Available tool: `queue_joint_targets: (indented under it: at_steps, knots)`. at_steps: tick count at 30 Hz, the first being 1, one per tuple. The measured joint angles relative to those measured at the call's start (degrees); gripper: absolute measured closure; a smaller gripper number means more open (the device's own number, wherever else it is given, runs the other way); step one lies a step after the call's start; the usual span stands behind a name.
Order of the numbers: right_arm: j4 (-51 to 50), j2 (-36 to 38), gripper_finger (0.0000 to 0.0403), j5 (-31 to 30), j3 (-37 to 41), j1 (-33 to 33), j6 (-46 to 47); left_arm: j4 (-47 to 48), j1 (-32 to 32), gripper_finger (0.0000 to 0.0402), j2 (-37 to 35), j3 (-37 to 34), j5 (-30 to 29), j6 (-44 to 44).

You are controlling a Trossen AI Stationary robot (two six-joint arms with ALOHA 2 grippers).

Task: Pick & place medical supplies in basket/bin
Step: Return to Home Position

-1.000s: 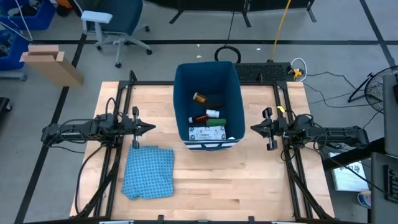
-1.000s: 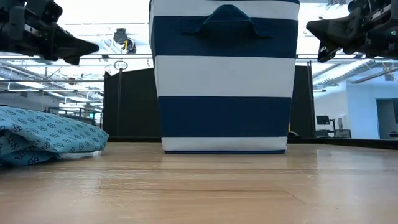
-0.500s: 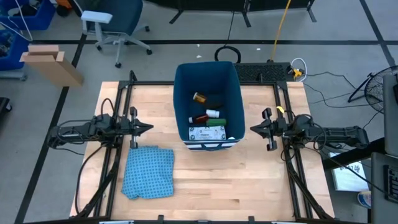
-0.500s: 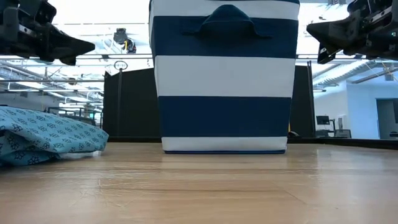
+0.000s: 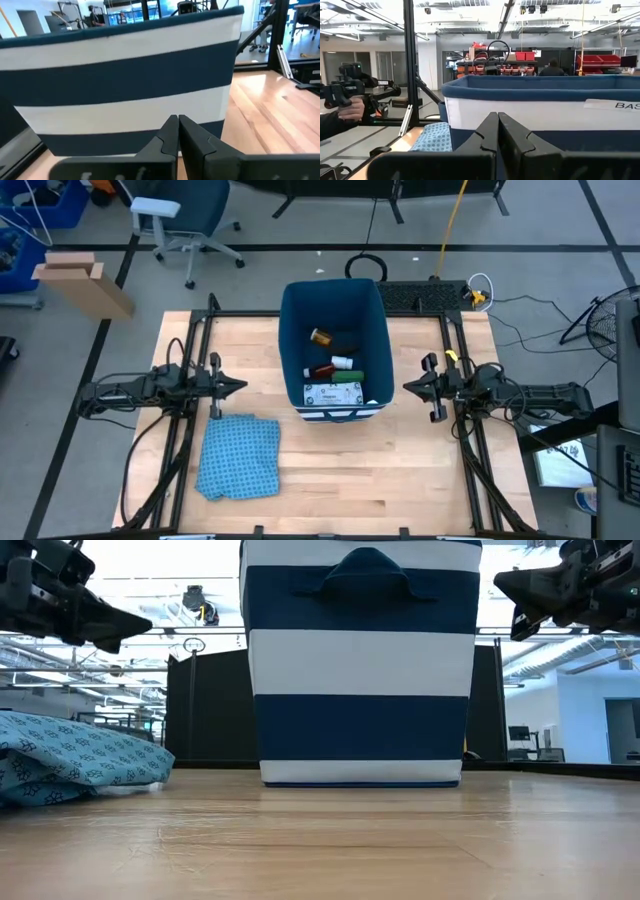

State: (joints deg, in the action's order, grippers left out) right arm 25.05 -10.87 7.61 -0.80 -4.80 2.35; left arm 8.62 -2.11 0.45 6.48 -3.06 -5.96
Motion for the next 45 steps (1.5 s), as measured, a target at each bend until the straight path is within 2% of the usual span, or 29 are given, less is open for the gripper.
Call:
queue_joint_targets:
  at_steps: [7, 18, 32, 45]
  knots:
    - [0.0, 0.0, 0.0403, -0.1, 0.0, 0.0, -0.4, 0.7, 0.0, 0.0376, 0.0, 0.0, 0.0, 0.3]
    - [0.0, 0.0, 0.0403, -0.1, 0.0, 0.0, 0.0, 0.7, 0.0, 0.0398, 0.0, 0.0, 0.0, 0.3]
    - [0.0, 0.0, 0.0403, -0.1, 0.0, 0.0, 0.0, 0.6, 0.0, 0.0347, 0.0, 0.0, 0.1, 0.2]
    - [0.0, 0.0, 0.0403, -0.1, 0.0, 0.0, 0.0, 0.6, 0.0, 0.0346, 0.0, 0.0, 0.1, 0.2]
